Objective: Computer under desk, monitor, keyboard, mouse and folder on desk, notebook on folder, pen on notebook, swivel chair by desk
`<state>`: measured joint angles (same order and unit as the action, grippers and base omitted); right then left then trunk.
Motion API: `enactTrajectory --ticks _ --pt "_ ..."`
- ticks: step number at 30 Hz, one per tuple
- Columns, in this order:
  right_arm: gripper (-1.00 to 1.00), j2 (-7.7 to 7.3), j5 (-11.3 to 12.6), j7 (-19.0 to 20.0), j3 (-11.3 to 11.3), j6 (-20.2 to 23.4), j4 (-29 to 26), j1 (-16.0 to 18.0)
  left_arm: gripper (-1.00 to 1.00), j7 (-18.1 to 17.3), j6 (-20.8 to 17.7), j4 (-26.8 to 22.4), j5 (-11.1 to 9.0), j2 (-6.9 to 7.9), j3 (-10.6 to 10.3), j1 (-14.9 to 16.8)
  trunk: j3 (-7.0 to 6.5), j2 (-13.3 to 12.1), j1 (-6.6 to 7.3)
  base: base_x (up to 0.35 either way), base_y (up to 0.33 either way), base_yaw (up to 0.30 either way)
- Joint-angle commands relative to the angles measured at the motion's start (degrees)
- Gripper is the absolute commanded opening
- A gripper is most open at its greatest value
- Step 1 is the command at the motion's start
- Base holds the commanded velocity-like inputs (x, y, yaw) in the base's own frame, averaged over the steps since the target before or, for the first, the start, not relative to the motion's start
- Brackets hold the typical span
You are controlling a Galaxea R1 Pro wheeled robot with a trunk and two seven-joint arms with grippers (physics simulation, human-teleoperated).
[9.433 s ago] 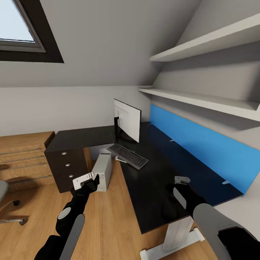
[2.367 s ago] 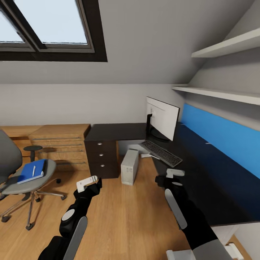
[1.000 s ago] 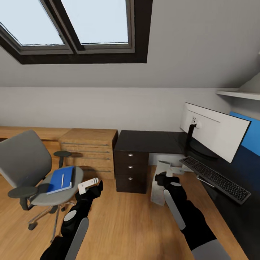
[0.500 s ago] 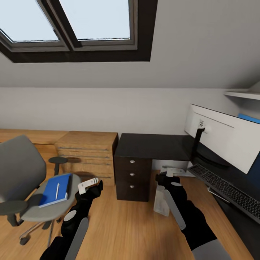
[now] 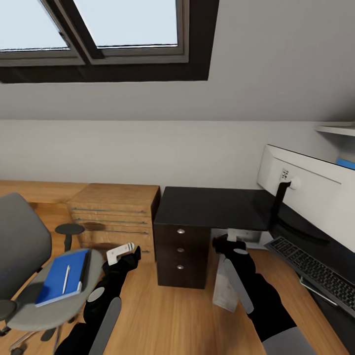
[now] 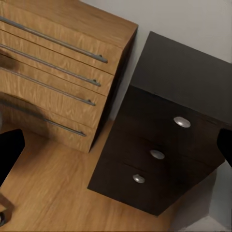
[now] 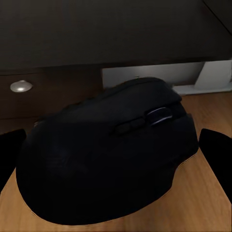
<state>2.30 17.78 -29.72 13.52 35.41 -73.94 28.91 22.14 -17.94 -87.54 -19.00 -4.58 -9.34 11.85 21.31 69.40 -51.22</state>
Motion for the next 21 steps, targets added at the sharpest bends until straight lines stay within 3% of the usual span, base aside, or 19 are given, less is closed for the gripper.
enactTrajectory --ticks 1,21 --pt "-1.0 -0.02 0.6 -0.6 0.1 0.1 0.0 0.1 1.0 0.4 -0.2 -0.1 -0.5 0.03 -0.3 0.1 0.07 0.0 -0.04 0.326 0.0 0.0" --pt "-1.0 -0.11 0.5 -0.6 0.2 0.2 0.0 0.0 1.0 0.4 -0.1 -0.2 -0.5 0.1 -0.9 0.0 0.07 0.0 -0.04 0.326 0.0 0.0"
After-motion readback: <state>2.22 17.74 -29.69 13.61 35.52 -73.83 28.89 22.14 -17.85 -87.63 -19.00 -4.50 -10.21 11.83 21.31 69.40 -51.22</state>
